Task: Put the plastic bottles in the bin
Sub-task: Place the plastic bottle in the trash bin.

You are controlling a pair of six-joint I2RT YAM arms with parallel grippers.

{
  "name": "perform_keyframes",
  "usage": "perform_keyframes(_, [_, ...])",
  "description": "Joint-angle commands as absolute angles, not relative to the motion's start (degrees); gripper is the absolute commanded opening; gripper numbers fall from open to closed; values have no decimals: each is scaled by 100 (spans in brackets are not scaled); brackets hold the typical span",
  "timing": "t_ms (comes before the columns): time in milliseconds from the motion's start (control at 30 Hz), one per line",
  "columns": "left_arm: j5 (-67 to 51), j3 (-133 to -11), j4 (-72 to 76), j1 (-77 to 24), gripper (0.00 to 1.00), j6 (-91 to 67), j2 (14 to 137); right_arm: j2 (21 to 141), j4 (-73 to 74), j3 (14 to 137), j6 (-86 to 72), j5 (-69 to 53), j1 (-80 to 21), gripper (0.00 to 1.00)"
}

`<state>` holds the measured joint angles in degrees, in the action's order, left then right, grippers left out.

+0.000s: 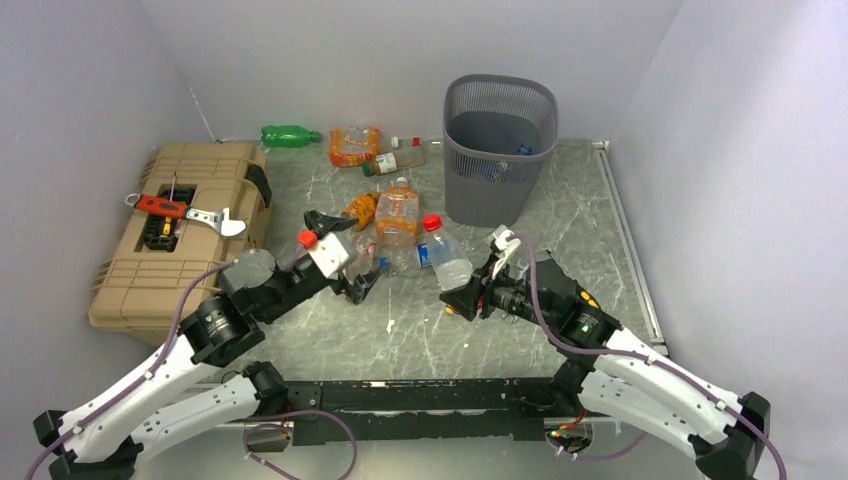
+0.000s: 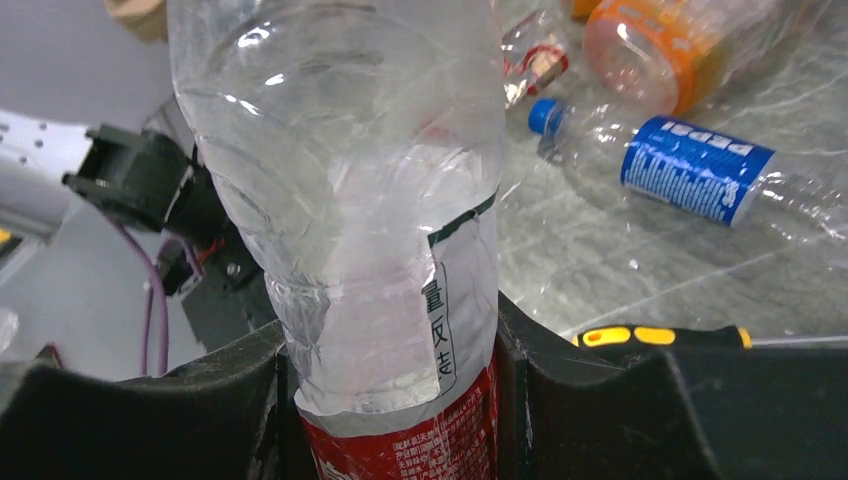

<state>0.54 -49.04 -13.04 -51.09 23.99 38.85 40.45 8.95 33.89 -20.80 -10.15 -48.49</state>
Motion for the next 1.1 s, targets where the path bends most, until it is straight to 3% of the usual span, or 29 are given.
perform_keyframes(0, [-743, -4818, -124, -5127, 100, -1959, 4245, 3773, -899, 2882, -2415, -546, -4852, 41])
perform_keyframes(100, [-1690, -4566, 1035, -5130, 100, -2995, 4799, 3779, -1339, 2716, -2496, -587, -4875, 41])
perform_keyframes(267, [-2183, -3869, 3122, -5124, 100, -3797, 5178, 3746, -1886, 2471, -2659, -643, -4968, 41])
perform_keyframes(533, [-2299, -3819, 3731, -5125, 99, -4040, 5799, 4051, -2674, 2160, -2807, -424, -5497, 41])
perform_keyframes(967, [-2428, -3659, 4330, -5126, 65, -4327, 6050, 4403, -2993, 2094, -2718, -33, -6070, 42])
perform_keyframes(1067, [-2643, -3547, 4726, -5131, 61, -4466, 6177, 4461, -2944, 2141, -2707, -14, -6162, 50])
